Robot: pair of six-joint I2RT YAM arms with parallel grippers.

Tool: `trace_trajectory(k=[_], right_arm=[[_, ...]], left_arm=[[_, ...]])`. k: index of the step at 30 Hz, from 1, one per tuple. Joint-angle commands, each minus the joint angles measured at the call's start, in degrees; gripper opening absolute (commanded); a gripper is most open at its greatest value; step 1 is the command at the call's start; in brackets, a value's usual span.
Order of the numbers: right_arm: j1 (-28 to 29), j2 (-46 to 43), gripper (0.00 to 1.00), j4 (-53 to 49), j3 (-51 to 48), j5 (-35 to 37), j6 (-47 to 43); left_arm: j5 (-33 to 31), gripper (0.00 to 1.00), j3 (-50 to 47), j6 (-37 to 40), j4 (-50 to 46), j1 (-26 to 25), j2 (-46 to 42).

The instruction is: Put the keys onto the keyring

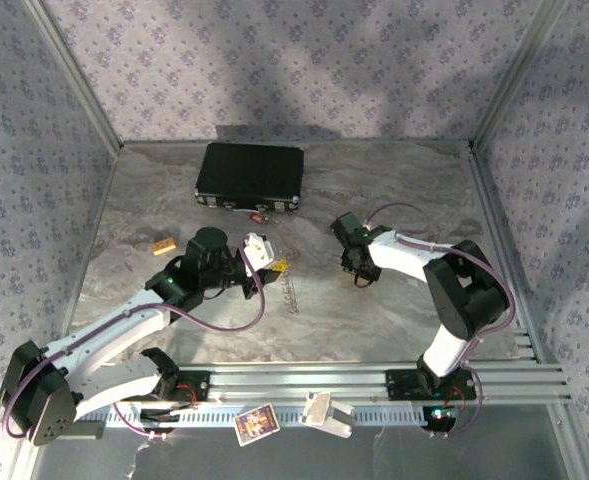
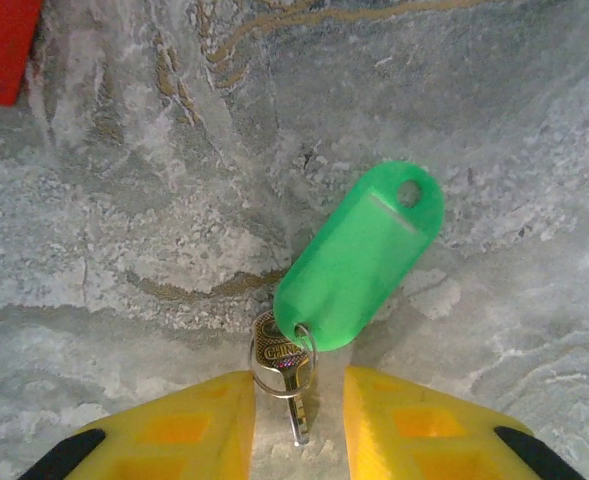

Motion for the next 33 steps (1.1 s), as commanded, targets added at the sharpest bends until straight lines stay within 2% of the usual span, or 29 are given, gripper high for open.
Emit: trace_trajectory(k=[1,5,15,26,28,29,33], right_arm=[[-0.14,1.18,0.25,-0.79,1.69,0.56,-0.78],[-0.03,0.89,0.14,-1.41,2.09,1.44,-1.73],[0.42,-3.91,0.01,-5.05,1.19,2.74,-6.96],[-0.73,-11.62,0.0,-9.34,-2.77,-2.36,-10.67],[-1.86,-11.74,0.15,-8.54,-2.76,-3.49,-11.96],[-2.6,-11.8,0.2,-7.86,-2.4,-4.56,-13.37],[-4.85,-10.41,0.29,-7.52,-0.2,-5.19,-20.05]], left_arm=[[2.26,0.0,0.34,0.75,1.06,-0.57,-1.39],[2.17,0.0,0.24,0.9,1.01,-0.63,-1.41],[2.25,0.0,0.19,0.86,1.09,-0.71,-1.26],[2.53,0.0,0.18,0.68,1.27,-0.71,-0.95],[2.53,0.0,0.2,0.69,1.33,-0.72,-0.86],[2.68,0.0,0.24,0.67,1.36,-0.69,-0.87],[2.66,0.0,0.16,0.51,1.44,-0.8,-0.85]])
